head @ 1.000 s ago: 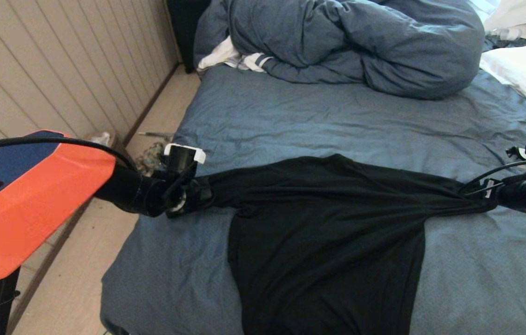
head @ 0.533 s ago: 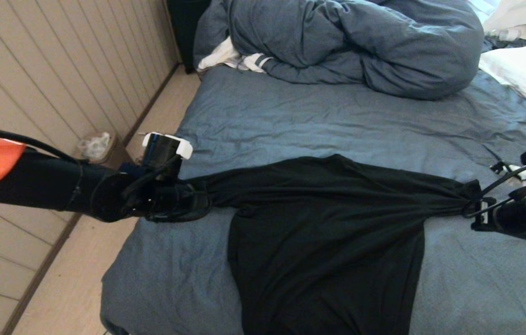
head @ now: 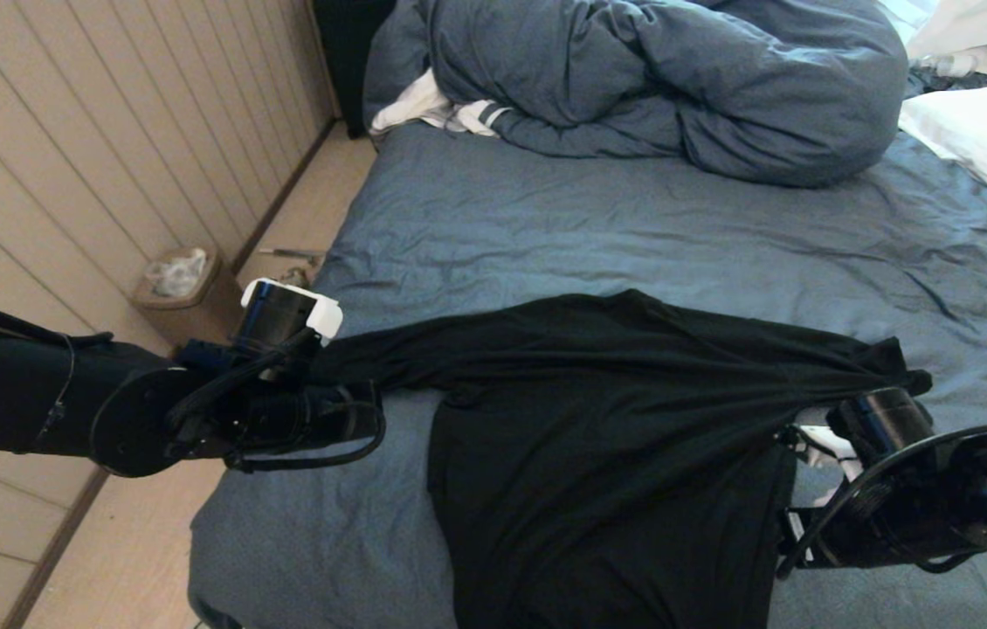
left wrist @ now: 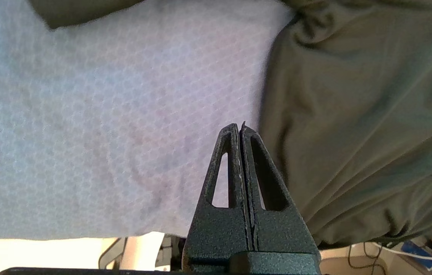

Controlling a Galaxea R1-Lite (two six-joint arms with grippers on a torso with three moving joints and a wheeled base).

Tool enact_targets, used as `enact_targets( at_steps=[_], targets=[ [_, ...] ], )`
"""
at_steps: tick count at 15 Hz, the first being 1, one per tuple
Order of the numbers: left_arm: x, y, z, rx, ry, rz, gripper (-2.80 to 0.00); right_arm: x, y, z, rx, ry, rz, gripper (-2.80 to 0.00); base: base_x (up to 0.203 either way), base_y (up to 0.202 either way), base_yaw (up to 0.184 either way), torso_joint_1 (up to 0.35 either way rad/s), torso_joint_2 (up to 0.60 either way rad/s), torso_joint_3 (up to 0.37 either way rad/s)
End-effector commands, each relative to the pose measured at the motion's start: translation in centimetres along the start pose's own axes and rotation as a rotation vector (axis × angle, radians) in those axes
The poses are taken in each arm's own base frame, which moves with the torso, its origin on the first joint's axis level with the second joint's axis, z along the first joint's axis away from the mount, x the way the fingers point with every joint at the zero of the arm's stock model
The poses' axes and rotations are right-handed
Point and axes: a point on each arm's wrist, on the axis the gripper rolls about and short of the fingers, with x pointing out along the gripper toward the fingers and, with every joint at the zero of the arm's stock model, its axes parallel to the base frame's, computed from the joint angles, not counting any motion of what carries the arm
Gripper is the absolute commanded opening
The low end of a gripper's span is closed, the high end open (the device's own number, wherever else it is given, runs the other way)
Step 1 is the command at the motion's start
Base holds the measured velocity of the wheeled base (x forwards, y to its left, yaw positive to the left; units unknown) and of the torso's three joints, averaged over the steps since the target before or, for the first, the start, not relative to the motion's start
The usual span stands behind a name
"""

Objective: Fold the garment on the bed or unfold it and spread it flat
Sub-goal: Unford the black T-shirt

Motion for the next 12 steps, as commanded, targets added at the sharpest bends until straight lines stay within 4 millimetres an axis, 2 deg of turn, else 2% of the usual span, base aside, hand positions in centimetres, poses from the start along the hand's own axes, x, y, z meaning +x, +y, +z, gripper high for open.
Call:
enact_targets(
  at_steps=[1,3,8,12],
  targets=[
    [0.2,0.1,-0.4,0.0,0.014,0.005,-2.8,1.8,1.0,-1.8,-0.041,0.096,0.011,0.0,0.0,0.0,0.0,0.0,0.0,0.0],
    [0.3,0.0,-0.6,-0.003,0.02,0.003,-2.8,2.8,1.5,-2.5,-0.068,0.136,0.004,0.0,0.0,0.0,0.0,0.0,0.0,0.0],
    [0.2,0.0,-0.6,-0.009,0.016,0.001,-2.8,5.1,2.1,-2.4,-0.094,0.124,-0.006,0.0,0.0,0.0,0.0,0.0,0.0,0.0],
    [0.2,0.0,-0.6,-0.011,-0.014,-0.01,-2.8,5.3,3.4,-1.7,-0.11,0.093,0.015,0.0,0.0,0.0,0.0,0.0,0.0,0.0]
  ],
)
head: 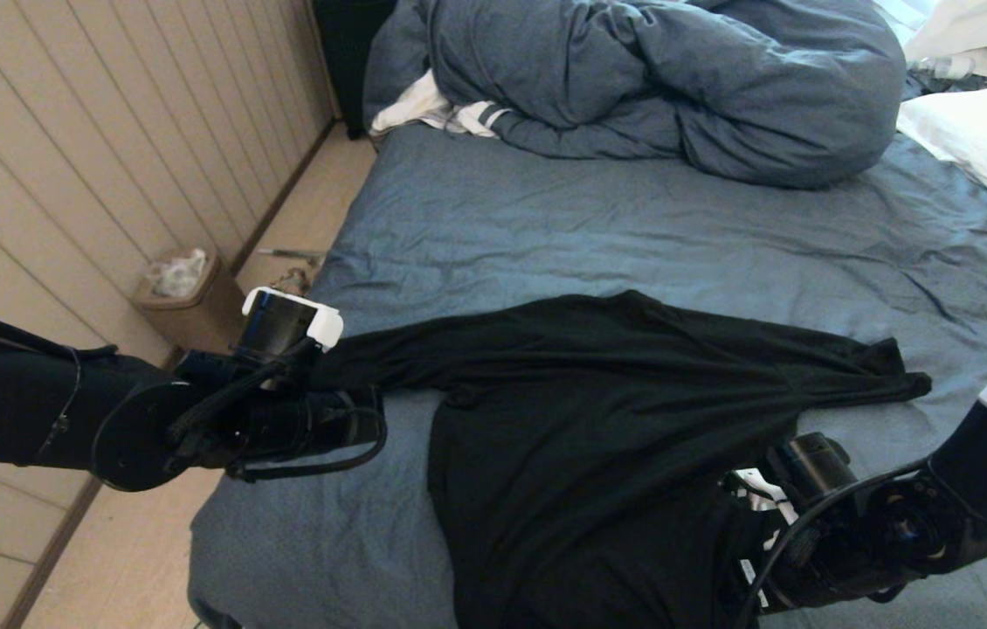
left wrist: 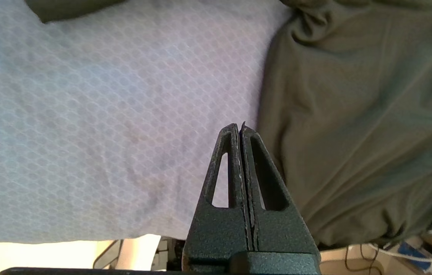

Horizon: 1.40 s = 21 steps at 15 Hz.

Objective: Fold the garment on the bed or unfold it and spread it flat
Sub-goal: Unford the black T-shirt

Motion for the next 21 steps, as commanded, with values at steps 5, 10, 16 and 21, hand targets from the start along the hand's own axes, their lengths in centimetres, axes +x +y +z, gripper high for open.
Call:
enact_targets(
  at_steps=[5,10,16,21],
  targets=[
    [0.0,0.1,-0.2,-0.003,0.004,0.003,-2.8,0.0,1.0,0.3,-0.016,-0.014,0.004,-2.8,0.0,0.0,0.0,0.0,0.0,0.0],
    [0.1,0.1,-0.2,-0.001,0.007,0.004,-2.8,0.2,1.4,0.6,-0.03,-0.02,0.01,-2.8,0.0,0.0,0.0,0.0,0.0,0.0],
    [0.4,-0.3,-1.3,0.017,0.042,-0.002,-2.8,-1.8,0.4,-0.2,-0.012,-0.057,-0.054,-2.8,0.0,0.0,0.0,0.0,0.0,0.0],
    [0.4,-2.2,-4.2,0.061,0.072,-0.059,-2.8,-4.6,0.2,-1.5,-0.026,-0.128,-0.064,-2.8,0.0,0.0,0.0,0.0,0.0,0.0]
  ],
)
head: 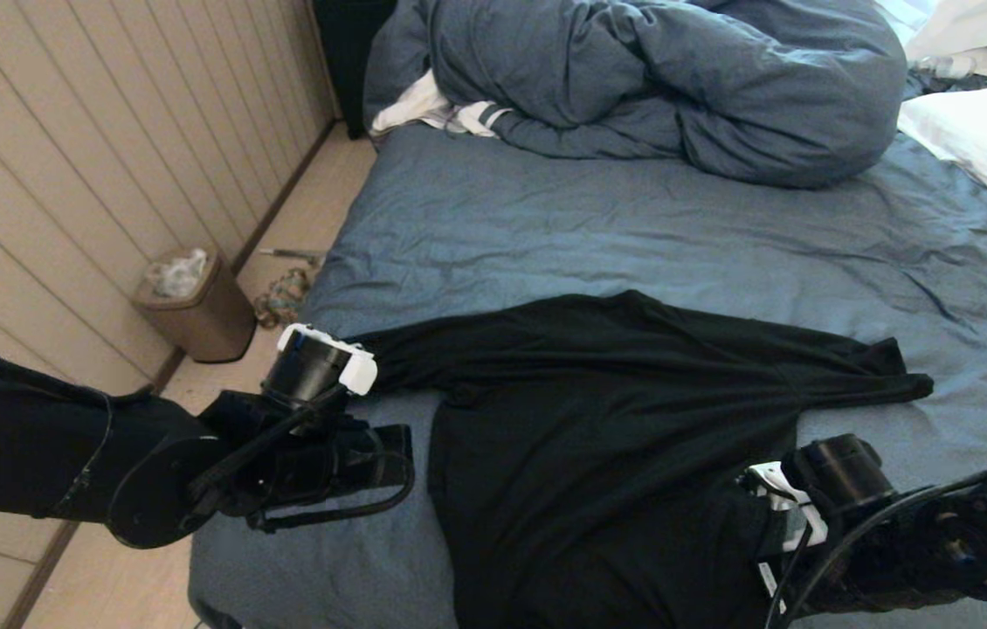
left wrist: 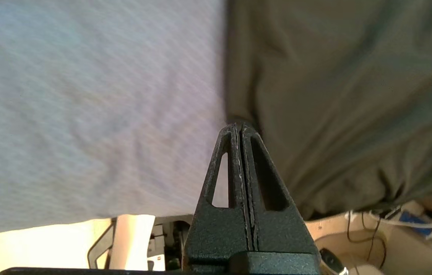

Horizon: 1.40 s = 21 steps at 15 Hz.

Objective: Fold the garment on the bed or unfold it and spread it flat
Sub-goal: Unford the black T-shirt

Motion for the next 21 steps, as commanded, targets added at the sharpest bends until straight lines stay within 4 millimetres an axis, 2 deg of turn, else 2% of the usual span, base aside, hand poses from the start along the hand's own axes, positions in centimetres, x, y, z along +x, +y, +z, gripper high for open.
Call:
enact_targets(
  at_steps=[1,2,4,5,15,16,21],
  targets=[
    [0.2,-0.3,-0.6,0.01,0.015,-0.003,-2.8,-2.1,-0.1,0.1,0.0,-0.08,0.004,-2.8,0.0,0.0,0.0,0.0,0.0,0.0],
    [0.1,-0.3,-0.6,0.009,0.014,-0.003,-2.8,-2.4,-0.1,0.2,-0.007,-0.092,0.004,-2.8,0.0,0.0,0.0,0.0,0.0,0.0],
    [-0.1,-0.3,-0.6,0.009,0.012,-0.007,-2.8,-1.5,0.1,0.0,-0.016,-0.057,0.005,-2.8,0.0,0.0,0.0,0.0,0.0,0.0],
    [-0.1,-0.3,-0.7,0.01,0.013,-0.007,-2.8,-0.8,0.1,-0.2,-0.019,-0.024,0.004,0.0,0.0,0.0,0.0,0.0,0.0,0.0],
    [0.5,-0.4,-1.0,0.016,0.032,-0.003,-2.8,0.9,0.3,-0.8,-0.025,0.014,0.005,0.0,0.0,0.0,0.0,0.0,0.0,0.0],
    [0.5,-0.4,-1.0,0.016,0.032,-0.003,-2.8,1.1,0.3,-1.0,-0.026,0.018,0.005,-2.8,0.0,0.0,0.0,0.0,0.0,0.0],
    [0.8,-0.5,-1.4,0.022,0.047,-0.002,-2.8,0.9,-0.7,-2.6,0.004,0.044,-0.012,-2.8,0.0,0.0,0.0,0.0,0.0,0.0]
  ],
)
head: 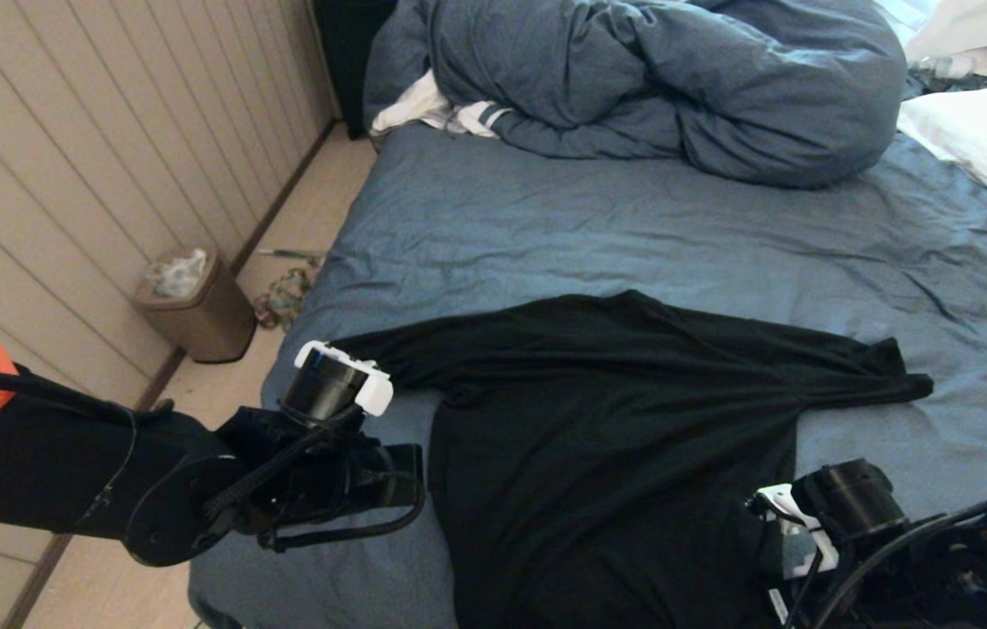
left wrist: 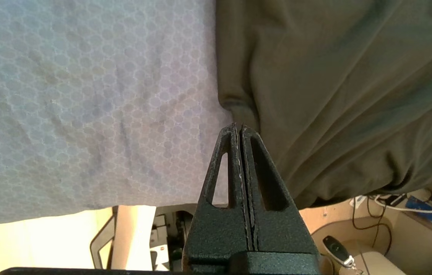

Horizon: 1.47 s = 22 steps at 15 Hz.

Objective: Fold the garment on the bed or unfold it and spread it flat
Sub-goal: Unford the black T-shirt

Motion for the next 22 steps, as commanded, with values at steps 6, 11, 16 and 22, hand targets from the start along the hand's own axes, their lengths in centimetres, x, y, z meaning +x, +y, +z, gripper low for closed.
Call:
enact_targets(
  at_steps=[6,11,16,22],
  targets=[
    [0.8,-0.4,-0.9,0.012,0.032,0.004,-2.8,-0.4,-2.8,-2.1,0.045,0.014,-0.054,-2.8,0.0,0.0,0.0,0.0,0.0,0.0],
    [0.8,-0.6,-1.0,0.017,0.031,-0.001,-2.8,-0.7,-5.9,-3.5,0.102,0.043,-0.118,-2.8,0.0,0.0,0.0,0.0,0.0,0.0],
    [0.9,-0.6,-1.0,0.017,0.032,-0.001,-2.8,-0.2,-9.0,-4.9,0.149,0.114,-0.173,-2.8,0.0,0.0,0.0,0.0,0.0,0.0],
    [0.9,-0.6,-1.1,0.017,0.034,-0.001,-2.8,0.0,-8.7,-6.3,0.114,0.222,-0.247,-2.8,0.0,0.0,0.0,0.0,0.0,0.0]
  ],
)
